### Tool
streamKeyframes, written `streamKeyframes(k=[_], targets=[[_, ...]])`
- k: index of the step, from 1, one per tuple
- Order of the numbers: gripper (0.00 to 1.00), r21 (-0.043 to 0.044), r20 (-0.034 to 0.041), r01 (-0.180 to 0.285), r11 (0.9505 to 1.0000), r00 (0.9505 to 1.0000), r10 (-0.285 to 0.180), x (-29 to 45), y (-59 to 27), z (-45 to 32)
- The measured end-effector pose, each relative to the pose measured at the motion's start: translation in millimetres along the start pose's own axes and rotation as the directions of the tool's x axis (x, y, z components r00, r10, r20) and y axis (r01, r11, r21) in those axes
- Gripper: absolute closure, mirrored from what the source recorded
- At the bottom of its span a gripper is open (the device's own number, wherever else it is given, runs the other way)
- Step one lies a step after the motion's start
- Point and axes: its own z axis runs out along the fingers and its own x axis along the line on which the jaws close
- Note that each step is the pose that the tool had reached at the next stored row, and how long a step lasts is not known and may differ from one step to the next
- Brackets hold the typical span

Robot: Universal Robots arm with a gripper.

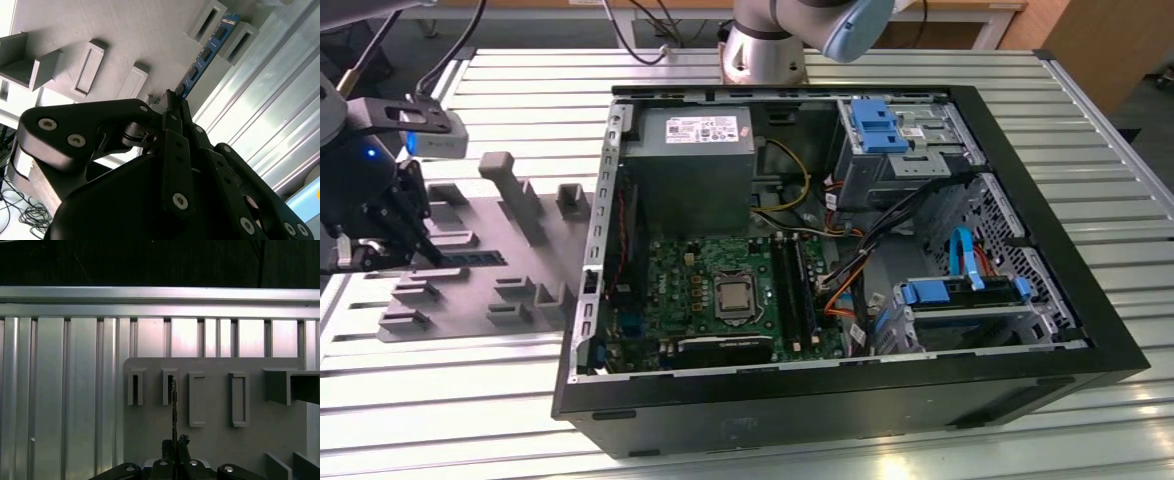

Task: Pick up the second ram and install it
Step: 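Pick up the second ram and move it above second insertion slot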

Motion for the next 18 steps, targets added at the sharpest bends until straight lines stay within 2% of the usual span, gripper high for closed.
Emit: streamKeyframes(k=[18], targets=[[0.86,-0.0001,-0.0001,0.000,1.0000,1.0000,0.000,-0.2,0.0,-4.8]])
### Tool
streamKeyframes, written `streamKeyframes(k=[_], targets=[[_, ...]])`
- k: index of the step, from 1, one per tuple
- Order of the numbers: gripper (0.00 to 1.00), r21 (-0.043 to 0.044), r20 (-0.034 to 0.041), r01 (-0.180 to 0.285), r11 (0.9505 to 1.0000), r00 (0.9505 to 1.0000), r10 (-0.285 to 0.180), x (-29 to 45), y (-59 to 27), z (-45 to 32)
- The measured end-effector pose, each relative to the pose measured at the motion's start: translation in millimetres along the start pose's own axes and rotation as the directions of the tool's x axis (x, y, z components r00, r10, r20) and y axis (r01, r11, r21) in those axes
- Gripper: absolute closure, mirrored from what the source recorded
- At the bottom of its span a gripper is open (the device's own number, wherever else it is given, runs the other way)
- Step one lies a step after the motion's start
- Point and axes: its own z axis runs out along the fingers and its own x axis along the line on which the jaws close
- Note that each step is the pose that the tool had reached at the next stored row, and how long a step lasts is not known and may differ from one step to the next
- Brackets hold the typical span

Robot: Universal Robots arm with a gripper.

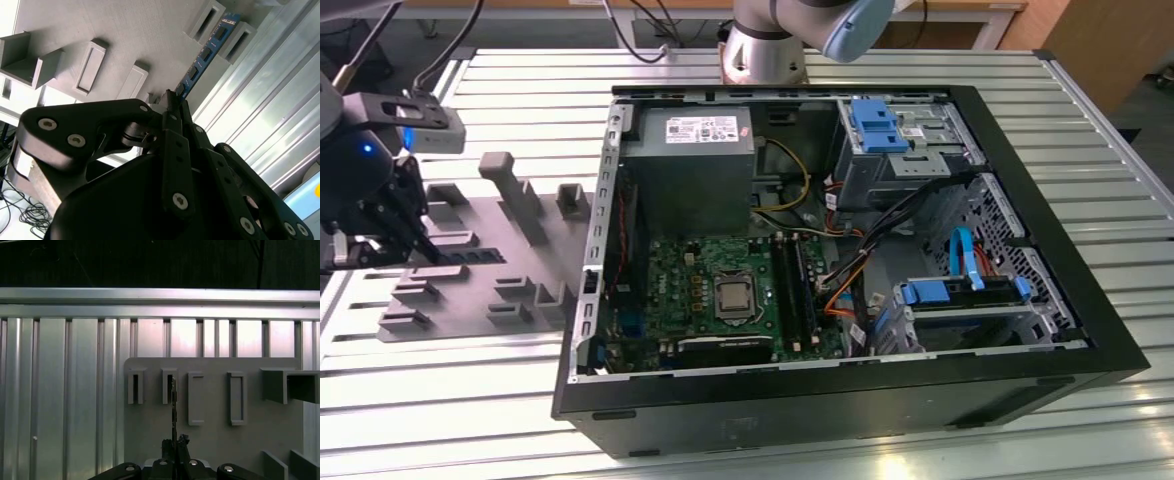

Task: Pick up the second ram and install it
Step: 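Pick up the second ram and move it above second insertion slot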

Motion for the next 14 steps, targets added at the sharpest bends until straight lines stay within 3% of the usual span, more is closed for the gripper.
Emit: streamKeyframes(k=[14], targets=[[0.86,0.0001,0.0000,0.000,1.0000,1.0000,0.000,-0.1,0.0,-3.4]])
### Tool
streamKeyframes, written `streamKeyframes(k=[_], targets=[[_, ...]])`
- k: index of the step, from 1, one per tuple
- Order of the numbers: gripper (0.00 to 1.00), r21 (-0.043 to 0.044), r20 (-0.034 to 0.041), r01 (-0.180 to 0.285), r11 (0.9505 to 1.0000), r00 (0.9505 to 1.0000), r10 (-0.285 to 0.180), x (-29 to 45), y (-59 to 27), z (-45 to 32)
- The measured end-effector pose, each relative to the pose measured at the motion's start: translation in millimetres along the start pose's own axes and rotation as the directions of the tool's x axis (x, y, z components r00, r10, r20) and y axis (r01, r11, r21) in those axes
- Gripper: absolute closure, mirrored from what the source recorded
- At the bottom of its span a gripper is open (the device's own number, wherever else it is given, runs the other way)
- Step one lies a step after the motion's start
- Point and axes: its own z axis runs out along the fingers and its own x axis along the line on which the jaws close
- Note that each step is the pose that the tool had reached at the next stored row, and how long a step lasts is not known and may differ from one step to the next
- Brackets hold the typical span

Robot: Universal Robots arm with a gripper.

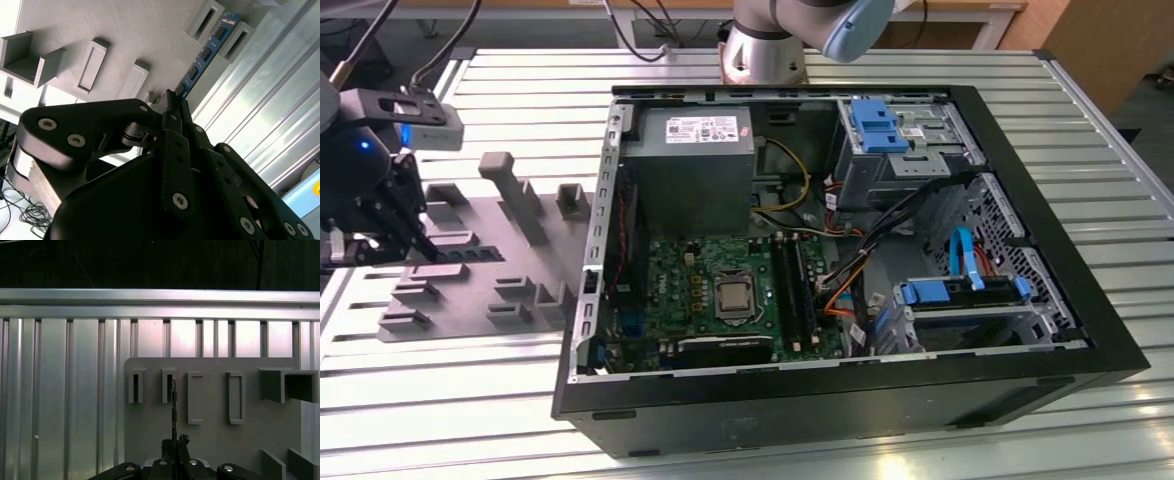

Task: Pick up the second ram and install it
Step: 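Pick up the second ram and move it above second insertion slot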

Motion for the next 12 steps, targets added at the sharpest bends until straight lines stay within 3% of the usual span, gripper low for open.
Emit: streamKeyframes(k=[12], targets=[[0.86,0.0000,0.0000,0.000,1.0000,1.0000,0.000,-0.1,0.0,-2.7]])
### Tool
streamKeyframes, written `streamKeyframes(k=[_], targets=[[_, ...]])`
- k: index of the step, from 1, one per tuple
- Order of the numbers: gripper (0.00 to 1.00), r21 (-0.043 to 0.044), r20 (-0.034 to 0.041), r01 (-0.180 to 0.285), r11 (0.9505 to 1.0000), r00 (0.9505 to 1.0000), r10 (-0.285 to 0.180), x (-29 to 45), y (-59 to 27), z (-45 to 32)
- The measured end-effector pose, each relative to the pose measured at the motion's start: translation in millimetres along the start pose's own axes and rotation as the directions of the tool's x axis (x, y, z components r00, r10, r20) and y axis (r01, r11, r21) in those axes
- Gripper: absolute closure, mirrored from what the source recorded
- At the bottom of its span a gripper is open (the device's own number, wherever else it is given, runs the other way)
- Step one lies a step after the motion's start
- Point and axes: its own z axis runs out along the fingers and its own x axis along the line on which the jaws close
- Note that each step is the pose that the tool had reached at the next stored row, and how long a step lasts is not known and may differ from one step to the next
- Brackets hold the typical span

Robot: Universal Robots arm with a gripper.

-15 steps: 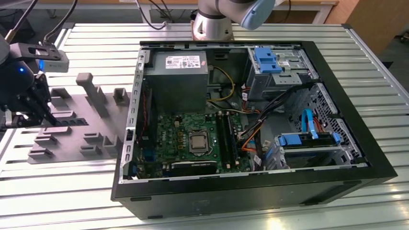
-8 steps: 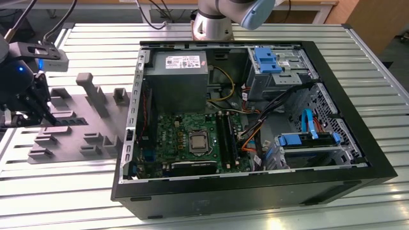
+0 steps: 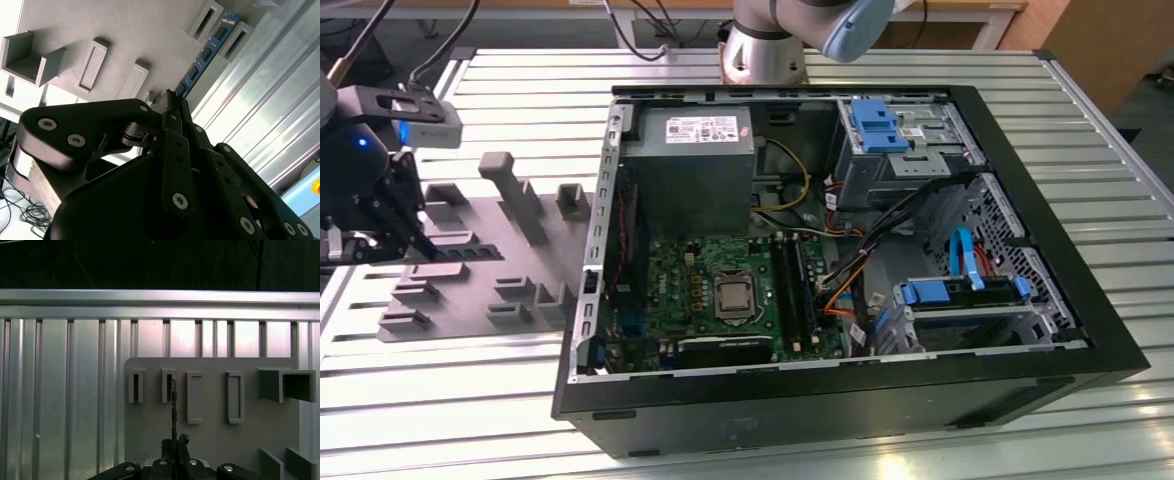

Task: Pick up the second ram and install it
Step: 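Pick up the second ram and move it above second insertion slot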

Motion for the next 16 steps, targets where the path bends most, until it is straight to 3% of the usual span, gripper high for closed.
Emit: streamKeyframes(k=[16], targets=[[0.86,0.0000,-0.0001,0.000,1.0000,1.0000,0.000,-0.3,0.0,-5.2]])
